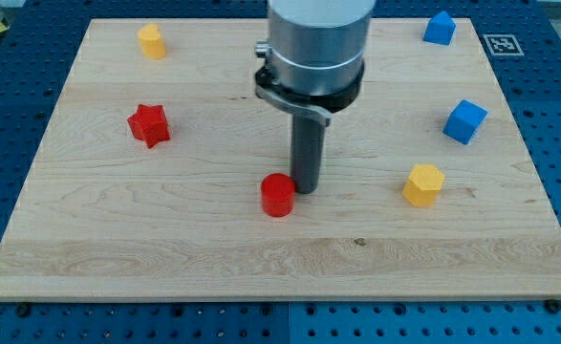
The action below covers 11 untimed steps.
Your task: Slide the red circle diagonal bottom right to the red star
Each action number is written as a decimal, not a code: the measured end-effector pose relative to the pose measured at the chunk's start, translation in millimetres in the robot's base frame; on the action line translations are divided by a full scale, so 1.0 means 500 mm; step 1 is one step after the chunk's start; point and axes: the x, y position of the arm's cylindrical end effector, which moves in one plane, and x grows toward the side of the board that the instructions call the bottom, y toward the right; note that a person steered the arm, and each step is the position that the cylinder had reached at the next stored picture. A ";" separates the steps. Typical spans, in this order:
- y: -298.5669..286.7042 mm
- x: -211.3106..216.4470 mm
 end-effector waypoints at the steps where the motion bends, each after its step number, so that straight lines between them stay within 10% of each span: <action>1: -0.032 0.008; 11: -0.120 0.118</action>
